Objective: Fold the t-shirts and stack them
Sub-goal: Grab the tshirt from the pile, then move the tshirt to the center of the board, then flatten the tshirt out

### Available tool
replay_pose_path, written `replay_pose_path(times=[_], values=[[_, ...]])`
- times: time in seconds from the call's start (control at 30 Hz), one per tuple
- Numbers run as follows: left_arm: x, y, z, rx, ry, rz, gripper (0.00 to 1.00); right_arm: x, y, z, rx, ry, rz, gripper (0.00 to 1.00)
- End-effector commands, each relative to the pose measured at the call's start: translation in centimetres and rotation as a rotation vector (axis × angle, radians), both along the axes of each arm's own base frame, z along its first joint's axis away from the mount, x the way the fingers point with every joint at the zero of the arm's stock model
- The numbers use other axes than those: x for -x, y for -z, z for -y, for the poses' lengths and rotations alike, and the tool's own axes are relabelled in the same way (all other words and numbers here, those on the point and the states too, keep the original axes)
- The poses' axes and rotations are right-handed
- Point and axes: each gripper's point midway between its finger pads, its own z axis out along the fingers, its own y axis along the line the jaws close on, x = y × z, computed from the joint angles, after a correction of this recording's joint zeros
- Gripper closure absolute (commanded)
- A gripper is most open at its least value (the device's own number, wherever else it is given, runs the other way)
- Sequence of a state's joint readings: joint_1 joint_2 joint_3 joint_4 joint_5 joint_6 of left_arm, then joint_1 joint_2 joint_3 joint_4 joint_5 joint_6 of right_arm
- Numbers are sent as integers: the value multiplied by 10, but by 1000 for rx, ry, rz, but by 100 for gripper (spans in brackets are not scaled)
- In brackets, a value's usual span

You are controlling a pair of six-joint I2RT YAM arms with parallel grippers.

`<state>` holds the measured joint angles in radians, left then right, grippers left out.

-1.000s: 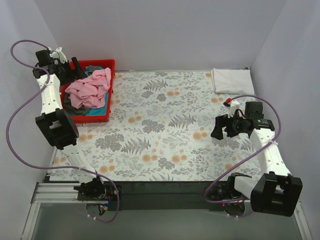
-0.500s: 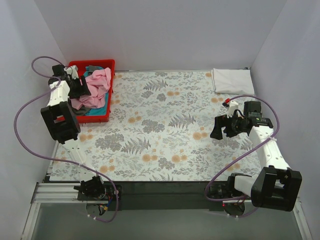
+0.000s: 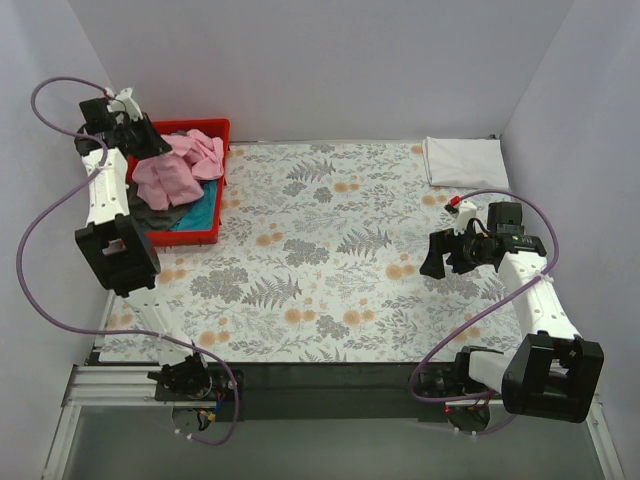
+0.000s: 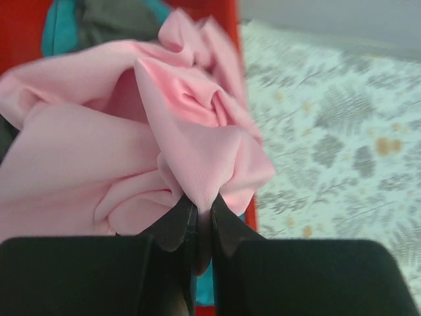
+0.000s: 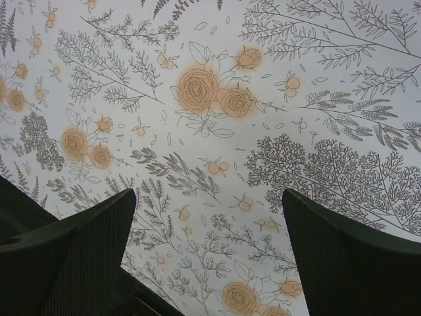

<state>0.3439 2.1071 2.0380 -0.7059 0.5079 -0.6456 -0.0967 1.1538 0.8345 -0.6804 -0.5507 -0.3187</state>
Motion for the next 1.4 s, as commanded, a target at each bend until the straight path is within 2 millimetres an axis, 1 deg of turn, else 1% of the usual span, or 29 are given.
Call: replay_pose_path(times=[0.0, 0.03, 0.07, 0.1, 0.17, 0.27, 0.33, 0.4, 0.5, 0.57, 0.6, 0.63, 0.67, 0.7, 0.73, 0.77, 0.83, 0.87, 0.93, 0.97, 1.03, 1.07, 1.1, 1.2, 1.23, 1.27, 1.3, 1.33, 1.37], values=[[22, -162, 46, 46, 142, 364, 100, 0, -3, -5, -21, -24, 28, 2], [30, -189, 56, 52, 180, 433, 100, 0, -4, -6, -23, -25, 31, 2], [41, -206, 74, 101, 251, 465, 100, 0, -4, -6, -26, -27, 31, 2], [46, -220, 92, 115, 306, 495, 100, 0, -5, -6, -28, -29, 36, 2], [62, -248, 118, 152, 361, 540, 100, 0, -7, -6, -27, -27, 43, 2], [91, -296, 174, 223, 482, 627, 100, -1, -9, -6, -23, -26, 55, 2], [104, -320, 194, 255, 529, 689, 100, 0, -9, -5, -21, -22, 59, 2], [125, -345, 216, 312, 586, 735, 100, -1, -12, -5, -18, -18, 70, 2], [146, -361, 231, 417, 646, 728, 100, -1, -13, -4, -15, -12, 80, 2], [160, -345, 239, 462, 748, 652, 100, -1, -16, -3, -13, -10, 88, 2], [171, -339, 243, 469, 797, 630, 95, -2, -17, -2, -8, -8, 93, 1], [190, -323, 248, 479, 914, 564, 73, -2, -18, -1, -5, -6, 96, 2], [192, -295, 249, 517, 942, 480, 19, -3, -20, 0, 0, -7, 107, 2], [201, -286, 243, 529, 946, 446, 9, -3, -22, 1, 8, -5, 118, 2], [205, -272, 237, 561, 938, 392, 9, -3, -24, 2, 13, -6, 124, 2], [199, -235, 219, 626, 878, 291, 9, -3, -25, 2, 18, -7, 131, 2], [201, -206, 202, 672, 818, 231, 9, -6, -28, 3, 25, -14, 141, 2], [199, -181, 189, 680, 782, 217, 9, -6, -28, 3, 26, -16, 138, 2], [200, -158, 183, 667, 691, 195, 8, -11, -28, 3, 23, -26, 127, 2], [194, -142, 185, 551, 708, 257, 8, -12, -27, 3, 21, -30, 121, 2], [195, -105, 193, 440, 631, 149, 7, -17, -24, 1, 8, -37, 95, 2], [199, -89, 210, 347, 696, 148, 7, -19, -22, 0, 5, -41, 86, 3], [205, -63, 210, 296, 666, 65, 7, -20, -15, -1, 4, -43, 56, 4], [222, -30, 224, 183, 702, 21, 8, -28, -5, -3, 20, -53, 26, 7], [232, -2, 223, 150, 690, -46, 12, -30, -2, -3, 28, -51, 22, 7], [244, 10, 236, 122, 730, -74, 14, -33, 2, -1, 47, -44, 19, 8], [255, 20, 237, 95, 749, -93, 16, -37, 6, -1, 51, -40, 8, 9], [269, 42, 238, 76, 756, -155, 20, -41, 7, -2, 57, -43, 15, 9], [283, 51, 246, 64, 791, -185, 25, -46, 6, -4, 71, -50, 23, 11]])
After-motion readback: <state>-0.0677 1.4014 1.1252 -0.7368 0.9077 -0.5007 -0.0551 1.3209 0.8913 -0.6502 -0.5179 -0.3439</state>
